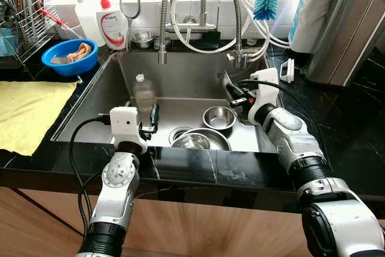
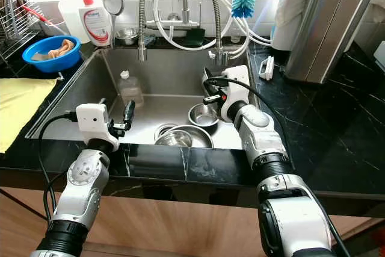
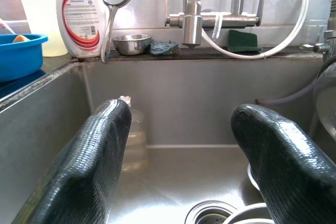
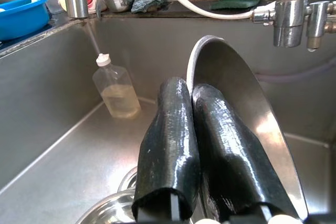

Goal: Kitchen organization

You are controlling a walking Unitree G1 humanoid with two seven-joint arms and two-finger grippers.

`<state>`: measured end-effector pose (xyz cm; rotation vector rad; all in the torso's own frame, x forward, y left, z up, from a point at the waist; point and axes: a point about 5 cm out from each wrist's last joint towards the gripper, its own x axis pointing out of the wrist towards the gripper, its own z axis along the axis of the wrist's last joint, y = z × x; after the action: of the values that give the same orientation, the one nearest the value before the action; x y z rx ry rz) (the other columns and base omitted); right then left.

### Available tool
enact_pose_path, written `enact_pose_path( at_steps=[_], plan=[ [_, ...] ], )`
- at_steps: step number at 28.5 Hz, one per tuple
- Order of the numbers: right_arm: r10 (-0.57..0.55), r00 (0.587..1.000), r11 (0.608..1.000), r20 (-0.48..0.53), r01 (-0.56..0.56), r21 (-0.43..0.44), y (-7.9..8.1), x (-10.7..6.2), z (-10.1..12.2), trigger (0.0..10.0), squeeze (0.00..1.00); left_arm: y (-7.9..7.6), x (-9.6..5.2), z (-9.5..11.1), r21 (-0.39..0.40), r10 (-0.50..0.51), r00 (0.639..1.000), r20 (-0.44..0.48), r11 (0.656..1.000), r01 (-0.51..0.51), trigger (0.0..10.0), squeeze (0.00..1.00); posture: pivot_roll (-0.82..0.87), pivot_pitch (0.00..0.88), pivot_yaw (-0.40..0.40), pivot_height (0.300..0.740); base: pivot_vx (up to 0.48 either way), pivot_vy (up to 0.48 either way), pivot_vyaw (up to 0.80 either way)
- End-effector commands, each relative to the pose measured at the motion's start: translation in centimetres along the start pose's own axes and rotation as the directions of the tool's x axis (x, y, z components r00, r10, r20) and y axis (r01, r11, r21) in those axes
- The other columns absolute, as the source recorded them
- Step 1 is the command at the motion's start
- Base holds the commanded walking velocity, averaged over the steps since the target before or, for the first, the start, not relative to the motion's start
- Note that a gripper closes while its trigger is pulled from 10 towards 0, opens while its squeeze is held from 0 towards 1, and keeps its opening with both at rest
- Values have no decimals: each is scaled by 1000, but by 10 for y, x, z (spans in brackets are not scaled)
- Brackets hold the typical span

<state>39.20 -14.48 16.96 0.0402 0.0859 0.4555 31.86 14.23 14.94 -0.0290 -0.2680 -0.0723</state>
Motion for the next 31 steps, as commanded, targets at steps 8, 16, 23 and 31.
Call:
enact_pose_path(
  at_steps=[8,16,23,31],
  plan=[
    [18,999,1000,33,-18,-1,5,5,7,10000,0,1,-1,6,19,-10,1000,17,1000,9,10000,0,-62,0,46,740,0,0,0],
    [24,1000,1000,20,-24,11,9,5,-1,10000,20,1,-3,5,21,-15,1000,13,1000,14,10000,0,-60,0,48,740,0,0,0],
    [31,999,999,20,-31,-9,11,6,-2,10000,78,0,-2,7,20,-12,1000,17,1000,12,10000,0,-55,0,42,740,0,0,0],
    [29,999,1000,23,-29,-6,13,4,-5,10000,655,-2,-5,5,15,-22,1000,6,1000,22,10000,0,-60,0,48,740,0,0,0]
  ],
)
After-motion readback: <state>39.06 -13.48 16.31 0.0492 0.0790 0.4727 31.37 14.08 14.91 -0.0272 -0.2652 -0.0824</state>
